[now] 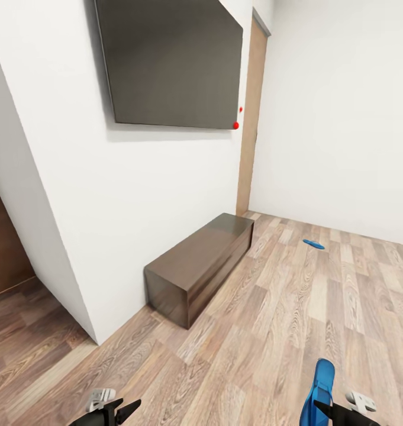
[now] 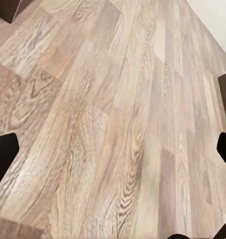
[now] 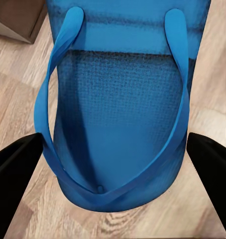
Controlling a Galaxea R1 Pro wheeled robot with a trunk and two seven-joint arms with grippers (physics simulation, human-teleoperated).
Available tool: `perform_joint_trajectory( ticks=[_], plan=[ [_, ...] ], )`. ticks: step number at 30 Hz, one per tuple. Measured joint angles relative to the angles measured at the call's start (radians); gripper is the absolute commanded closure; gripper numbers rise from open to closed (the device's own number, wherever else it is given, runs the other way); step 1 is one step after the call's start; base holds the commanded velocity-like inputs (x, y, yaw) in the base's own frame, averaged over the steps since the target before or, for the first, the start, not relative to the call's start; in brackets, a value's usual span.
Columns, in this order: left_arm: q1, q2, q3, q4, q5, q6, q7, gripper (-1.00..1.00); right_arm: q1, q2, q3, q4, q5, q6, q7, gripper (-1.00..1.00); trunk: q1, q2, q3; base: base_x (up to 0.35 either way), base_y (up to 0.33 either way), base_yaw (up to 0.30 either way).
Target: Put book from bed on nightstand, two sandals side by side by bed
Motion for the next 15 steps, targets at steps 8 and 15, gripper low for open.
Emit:
perform_joint_trajectory(
  ticks=[8, 15],
  plan=[
    [0.000, 0.000, -0.001, 0.000, 0.000, -0.001, 0.000, -1.00, 0.000, 0.000, 0.000, 0.000, -0.003, 0.000, 0.004, 1.00, 0.000, 0.000, 0.000, 0.000, 0.000, -0.185],
    [0.000, 0.000, -0.002, 0.000, 0.000, -0.001, 0.000, -1.00, 0.000, 0.000, 0.000, -0.001, -0.004, 0.000, 0.004, 1.00, 0.000, 0.000, 0.000, 0.000, 0.000, -0.181]
  ],
)
